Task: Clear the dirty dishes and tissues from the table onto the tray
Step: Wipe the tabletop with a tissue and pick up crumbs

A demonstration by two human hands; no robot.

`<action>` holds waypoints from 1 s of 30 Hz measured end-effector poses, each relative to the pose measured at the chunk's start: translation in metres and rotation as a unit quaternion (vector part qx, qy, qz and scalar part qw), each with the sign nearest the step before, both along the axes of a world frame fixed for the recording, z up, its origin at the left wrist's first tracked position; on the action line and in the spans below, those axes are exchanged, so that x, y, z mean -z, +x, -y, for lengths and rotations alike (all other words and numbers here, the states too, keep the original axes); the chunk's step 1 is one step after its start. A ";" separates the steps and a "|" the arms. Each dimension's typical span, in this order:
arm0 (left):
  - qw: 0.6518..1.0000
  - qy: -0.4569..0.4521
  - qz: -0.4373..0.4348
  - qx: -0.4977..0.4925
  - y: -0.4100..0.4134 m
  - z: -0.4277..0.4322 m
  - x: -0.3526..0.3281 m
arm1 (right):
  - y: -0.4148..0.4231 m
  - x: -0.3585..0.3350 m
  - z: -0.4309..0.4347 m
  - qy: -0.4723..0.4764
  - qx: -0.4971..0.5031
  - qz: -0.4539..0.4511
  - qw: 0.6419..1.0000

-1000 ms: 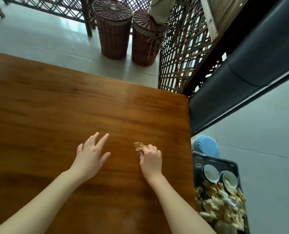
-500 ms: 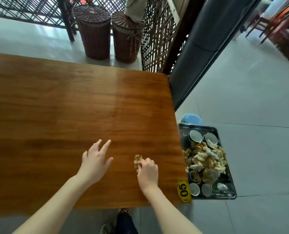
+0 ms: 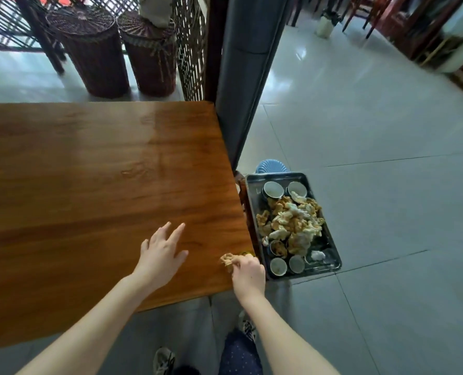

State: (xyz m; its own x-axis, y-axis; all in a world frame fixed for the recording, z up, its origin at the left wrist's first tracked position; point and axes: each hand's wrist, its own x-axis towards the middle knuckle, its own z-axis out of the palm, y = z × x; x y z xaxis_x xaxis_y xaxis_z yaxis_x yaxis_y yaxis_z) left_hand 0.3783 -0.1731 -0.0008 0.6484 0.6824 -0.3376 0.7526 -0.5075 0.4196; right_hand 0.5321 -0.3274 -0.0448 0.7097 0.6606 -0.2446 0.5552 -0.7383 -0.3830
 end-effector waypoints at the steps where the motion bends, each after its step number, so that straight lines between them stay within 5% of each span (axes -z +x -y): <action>1: 1.000 -0.002 -0.001 0.001 0.009 0.005 0.001 | 0.010 -0.001 0.006 0.013 0.012 -0.005 1.000; 15: 0.995 -0.044 -0.029 0.080 0.213 0.113 0.029 | 0.178 0.025 0.116 0.042 0.130 -0.056 0.989; 30: 0.991 -0.073 -0.101 0.047 0.259 0.147 0.089 | 0.224 0.097 0.119 -0.037 0.039 -0.121 0.991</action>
State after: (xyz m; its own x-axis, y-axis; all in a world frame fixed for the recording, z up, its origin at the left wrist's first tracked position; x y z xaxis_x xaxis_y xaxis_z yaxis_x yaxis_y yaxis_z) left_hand 0.6374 -0.3203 -0.0902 0.6158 0.5570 -0.5572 0.7811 -0.5241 0.3394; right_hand 0.7559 -0.4464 -0.1413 0.6719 0.5804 -0.4601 0.3941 -0.8061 -0.4414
